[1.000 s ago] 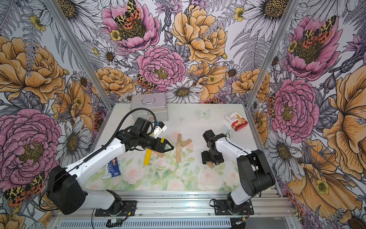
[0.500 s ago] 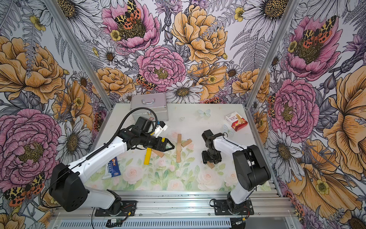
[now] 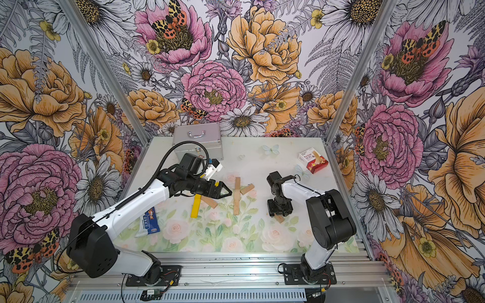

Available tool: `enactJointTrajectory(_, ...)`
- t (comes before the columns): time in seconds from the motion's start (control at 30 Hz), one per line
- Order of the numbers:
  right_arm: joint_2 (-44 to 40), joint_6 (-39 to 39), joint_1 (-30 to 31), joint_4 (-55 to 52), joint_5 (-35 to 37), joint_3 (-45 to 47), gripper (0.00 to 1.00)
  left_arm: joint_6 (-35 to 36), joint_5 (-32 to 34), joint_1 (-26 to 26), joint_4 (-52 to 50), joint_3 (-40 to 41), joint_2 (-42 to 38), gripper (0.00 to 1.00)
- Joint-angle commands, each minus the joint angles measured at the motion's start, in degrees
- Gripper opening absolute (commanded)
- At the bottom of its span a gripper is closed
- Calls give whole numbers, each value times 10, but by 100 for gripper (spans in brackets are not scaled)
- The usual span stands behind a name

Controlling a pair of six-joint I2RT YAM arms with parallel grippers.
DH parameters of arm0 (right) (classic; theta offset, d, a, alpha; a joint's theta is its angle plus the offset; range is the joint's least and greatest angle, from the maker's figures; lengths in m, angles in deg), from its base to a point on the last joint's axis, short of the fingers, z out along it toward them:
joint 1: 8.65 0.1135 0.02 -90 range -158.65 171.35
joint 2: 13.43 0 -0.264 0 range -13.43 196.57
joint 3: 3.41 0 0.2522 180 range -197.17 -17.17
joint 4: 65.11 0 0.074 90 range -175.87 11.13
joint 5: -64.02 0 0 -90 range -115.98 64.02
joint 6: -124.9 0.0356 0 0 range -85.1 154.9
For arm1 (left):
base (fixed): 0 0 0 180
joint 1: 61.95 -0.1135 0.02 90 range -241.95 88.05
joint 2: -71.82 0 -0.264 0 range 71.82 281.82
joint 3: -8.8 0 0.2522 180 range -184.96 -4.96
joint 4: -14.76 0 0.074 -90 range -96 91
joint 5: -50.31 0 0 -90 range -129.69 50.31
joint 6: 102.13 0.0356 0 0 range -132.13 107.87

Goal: Assemble the letter k with building blocks
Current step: Pick up the building block from the center of the board.

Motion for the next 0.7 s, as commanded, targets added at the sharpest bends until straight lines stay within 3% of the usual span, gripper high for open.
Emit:
enactJointTrajectory(0.0, 5, -4, 4, 9, -5, -12, 56, 2, -13, -8, 10, -19, 13, 99)
enactJointTrajectory(0.67, 21, -10, 4, 9, -20, -16, 43, 2, -16, -9, 10, -20, 6, 99)
